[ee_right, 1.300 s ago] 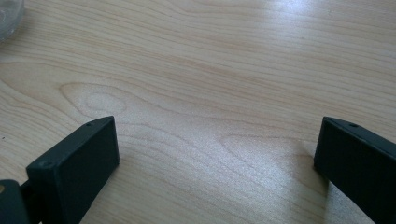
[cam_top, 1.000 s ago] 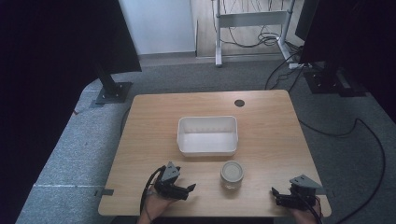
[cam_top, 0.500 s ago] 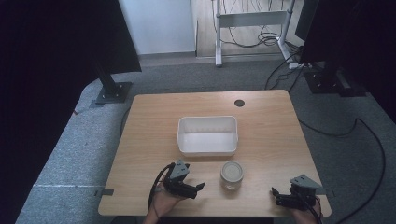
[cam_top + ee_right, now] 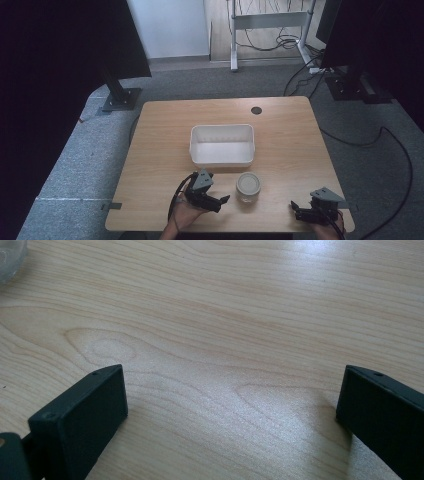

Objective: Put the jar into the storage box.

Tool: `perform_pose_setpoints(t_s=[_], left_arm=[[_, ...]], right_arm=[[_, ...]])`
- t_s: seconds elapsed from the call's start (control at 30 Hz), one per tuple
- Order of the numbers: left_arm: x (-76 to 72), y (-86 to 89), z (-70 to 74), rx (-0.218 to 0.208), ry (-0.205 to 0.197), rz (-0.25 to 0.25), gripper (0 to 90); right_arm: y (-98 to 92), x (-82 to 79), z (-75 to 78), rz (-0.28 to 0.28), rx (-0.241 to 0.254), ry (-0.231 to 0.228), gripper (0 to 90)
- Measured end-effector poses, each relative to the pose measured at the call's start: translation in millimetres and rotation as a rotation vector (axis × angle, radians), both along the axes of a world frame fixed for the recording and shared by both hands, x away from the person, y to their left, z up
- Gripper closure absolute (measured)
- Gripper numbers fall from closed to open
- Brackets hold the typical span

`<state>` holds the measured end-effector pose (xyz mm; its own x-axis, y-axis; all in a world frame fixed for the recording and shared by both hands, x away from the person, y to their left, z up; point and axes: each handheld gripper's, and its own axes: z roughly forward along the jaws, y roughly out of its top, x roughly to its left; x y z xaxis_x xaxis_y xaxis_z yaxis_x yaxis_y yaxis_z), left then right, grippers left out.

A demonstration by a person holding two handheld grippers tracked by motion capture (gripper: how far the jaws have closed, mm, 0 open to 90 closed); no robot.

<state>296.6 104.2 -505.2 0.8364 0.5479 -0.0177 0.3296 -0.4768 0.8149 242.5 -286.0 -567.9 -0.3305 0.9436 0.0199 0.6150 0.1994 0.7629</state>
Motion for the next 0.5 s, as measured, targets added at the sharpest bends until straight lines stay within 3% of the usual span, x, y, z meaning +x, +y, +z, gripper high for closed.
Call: perform_pose_setpoints(t_s=[0.5], left_arm=[[2.1,-27.4,2.5,-0.009,-0.011,-0.053,3.2]], right_arm=[[-0.1,0.0,0.0,0.002,0.0,0.0,0.0]])
